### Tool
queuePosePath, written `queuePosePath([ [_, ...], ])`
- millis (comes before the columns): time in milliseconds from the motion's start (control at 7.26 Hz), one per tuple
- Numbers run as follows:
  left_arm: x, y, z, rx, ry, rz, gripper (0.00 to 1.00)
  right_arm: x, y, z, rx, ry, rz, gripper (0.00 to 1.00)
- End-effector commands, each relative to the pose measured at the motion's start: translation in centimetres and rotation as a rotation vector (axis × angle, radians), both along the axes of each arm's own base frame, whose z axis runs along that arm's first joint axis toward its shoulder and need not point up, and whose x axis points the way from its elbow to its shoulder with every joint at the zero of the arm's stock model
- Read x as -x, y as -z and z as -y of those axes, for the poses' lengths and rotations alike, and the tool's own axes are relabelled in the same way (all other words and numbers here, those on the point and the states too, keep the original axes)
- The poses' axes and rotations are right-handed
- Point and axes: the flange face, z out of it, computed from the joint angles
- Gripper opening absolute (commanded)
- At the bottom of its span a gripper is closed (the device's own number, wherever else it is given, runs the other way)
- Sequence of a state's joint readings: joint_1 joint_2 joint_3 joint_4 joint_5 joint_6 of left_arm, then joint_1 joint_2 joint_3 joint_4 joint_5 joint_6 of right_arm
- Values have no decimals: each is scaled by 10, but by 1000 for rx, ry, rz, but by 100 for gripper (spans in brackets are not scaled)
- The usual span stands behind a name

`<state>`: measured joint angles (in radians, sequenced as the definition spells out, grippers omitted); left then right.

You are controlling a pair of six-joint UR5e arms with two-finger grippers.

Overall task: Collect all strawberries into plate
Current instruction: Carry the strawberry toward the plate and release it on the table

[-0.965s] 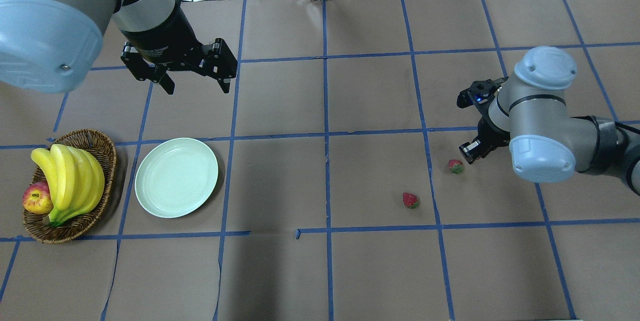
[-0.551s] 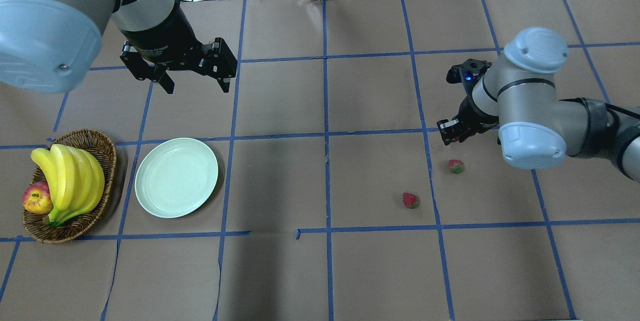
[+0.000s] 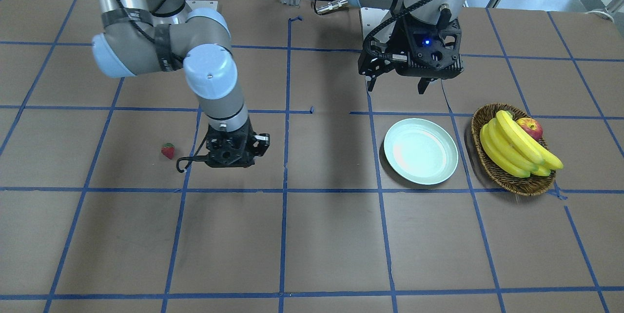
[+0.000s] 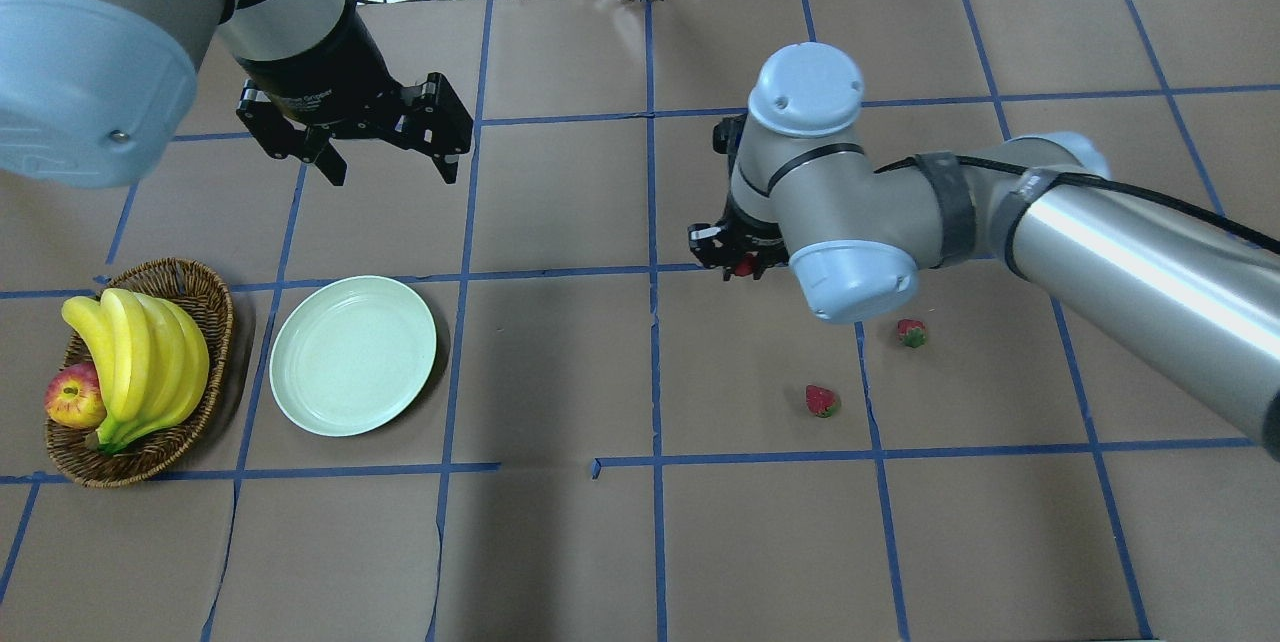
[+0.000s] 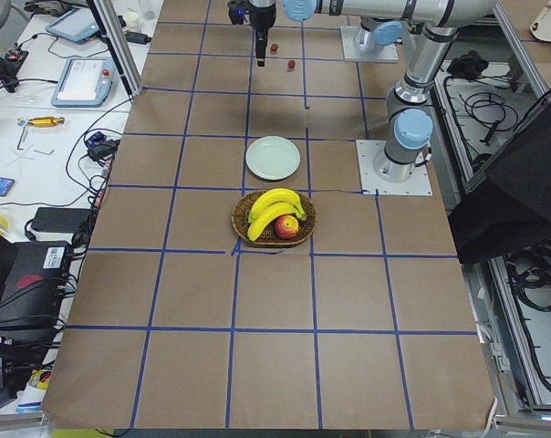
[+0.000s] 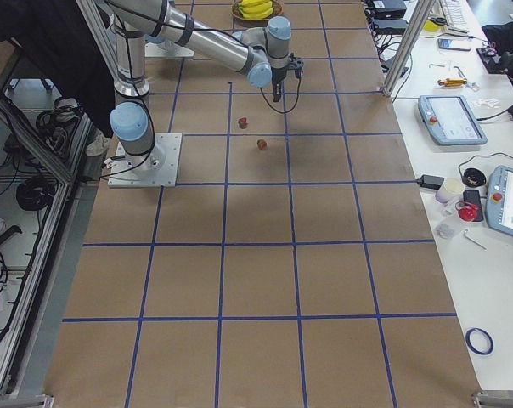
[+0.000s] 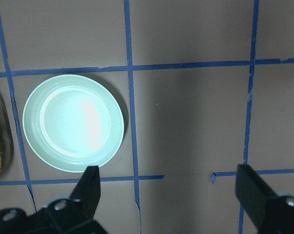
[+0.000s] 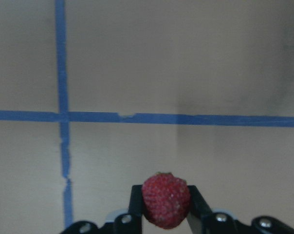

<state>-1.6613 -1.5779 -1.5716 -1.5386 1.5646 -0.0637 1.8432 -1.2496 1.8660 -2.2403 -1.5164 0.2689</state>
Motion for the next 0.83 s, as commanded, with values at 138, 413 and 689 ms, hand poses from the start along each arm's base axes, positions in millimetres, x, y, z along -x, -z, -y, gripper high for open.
queuePosePath([
  [138, 0, 0, 0, 0, -1, 0, 100, -119, 33, 21, 1, 56, 36, 19],
  [413, 0, 1, -1, -3, -4, 0, 100, -129, 57, 5, -45, 54, 15, 20],
  [689, 0, 0, -2, 0, -1, 0, 100, -129, 58, -4, -54, 43, 13, 66],
])
